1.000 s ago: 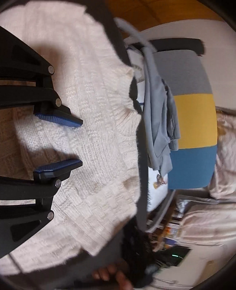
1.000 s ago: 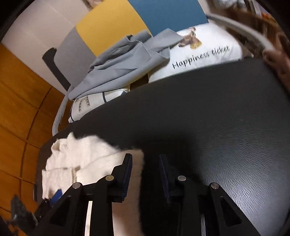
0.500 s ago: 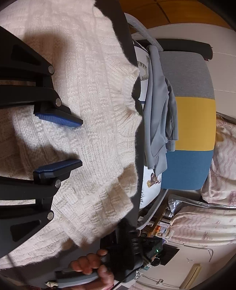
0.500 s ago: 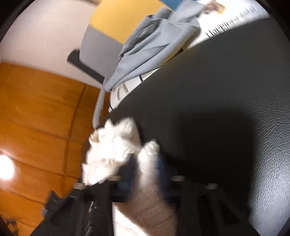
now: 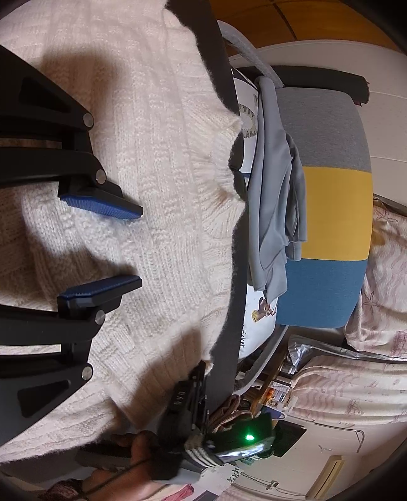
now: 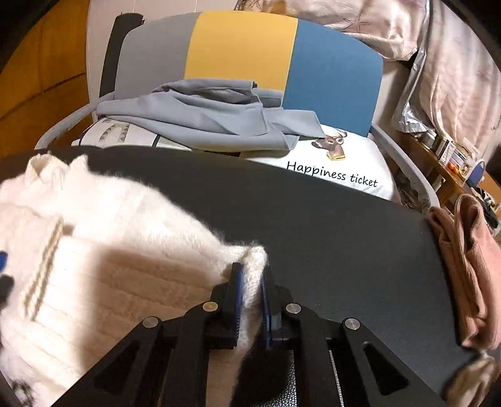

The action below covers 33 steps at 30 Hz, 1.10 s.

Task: Fold clothes
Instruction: 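Grasp the sweater side with the right gripper and fold it over the body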

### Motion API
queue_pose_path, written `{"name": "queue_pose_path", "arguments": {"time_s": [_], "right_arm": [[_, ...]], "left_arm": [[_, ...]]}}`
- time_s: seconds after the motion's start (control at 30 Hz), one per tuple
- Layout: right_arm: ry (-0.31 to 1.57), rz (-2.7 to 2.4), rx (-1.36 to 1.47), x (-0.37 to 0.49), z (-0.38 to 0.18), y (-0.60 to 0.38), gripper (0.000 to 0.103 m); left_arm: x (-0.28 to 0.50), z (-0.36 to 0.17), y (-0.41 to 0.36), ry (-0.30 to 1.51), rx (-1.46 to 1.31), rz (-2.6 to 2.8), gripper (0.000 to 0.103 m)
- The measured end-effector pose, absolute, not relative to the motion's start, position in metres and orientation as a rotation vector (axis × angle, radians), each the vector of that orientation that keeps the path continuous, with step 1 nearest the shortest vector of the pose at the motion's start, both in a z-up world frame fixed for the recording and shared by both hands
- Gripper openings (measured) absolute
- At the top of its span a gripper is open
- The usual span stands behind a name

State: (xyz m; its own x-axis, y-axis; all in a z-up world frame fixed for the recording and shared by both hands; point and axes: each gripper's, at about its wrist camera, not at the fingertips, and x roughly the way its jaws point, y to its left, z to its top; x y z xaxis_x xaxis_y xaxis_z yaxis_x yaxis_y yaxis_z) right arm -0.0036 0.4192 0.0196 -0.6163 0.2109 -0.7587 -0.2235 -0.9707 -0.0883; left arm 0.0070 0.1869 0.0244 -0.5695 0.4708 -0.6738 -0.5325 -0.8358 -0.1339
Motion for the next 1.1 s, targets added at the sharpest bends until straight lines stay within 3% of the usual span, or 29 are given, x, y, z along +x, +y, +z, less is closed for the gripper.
{"name": "queue_pose_path", "arguments": {"time_s": [0.03,0.07,0.13,0.2,0.23,0.37,0.5,0.7,0.8,0.87,1.1], "right_arm": [[0.098,2.638,-1.245,-0.002,0.023,0.427,0.016],[0.175,2.648,-1.259,-0.001,0.027,0.435,0.026],[0.392,2.67,-1.18,0.013,0.042,0.455,0.036],[0.561,2.723,-1.045,0.035,0.06,0.466,0.036],[0.54,2.736,-1.049,0.039,0.063,0.463,0.035],[0.351,2.794,-1.154,0.034,0.06,0.437,0.016],[0.155,2.71,-1.286,0.01,0.031,0.408,0.014],[0.055,2.639,-1.244,-0.003,0.022,0.402,0.014],[0.335,2.669,-1.219,0.022,0.036,0.419,0.026],[0.544,2.684,-1.153,0.059,0.045,0.43,0.05],[0.862,2.661,-1.259,0.174,0.039,0.429,0.051]], "left_arm": [[0.007,0.024,0.187,0.11,-0.983,2.368,0.038],[0.007,0.024,0.186,0.107,-0.984,2.367,0.038],[0.007,0.025,0.186,0.105,-0.983,2.367,0.038],[0.007,0.024,0.186,0.098,-0.983,2.365,0.038],[0.007,0.024,0.186,0.095,-0.983,2.365,0.038],[0.008,0.025,0.185,0.086,-0.984,2.364,0.038],[0.009,0.025,0.185,0.083,-0.984,2.364,0.038],[0.008,0.025,0.186,0.074,-0.988,2.361,0.038],[0.008,0.025,0.186,0.073,-0.992,2.361,0.038],[0.008,0.026,0.188,0.091,-0.998,2.363,0.038],[0.033,0.042,0.198,0.301,-1.055,2.369,0.038]]}}
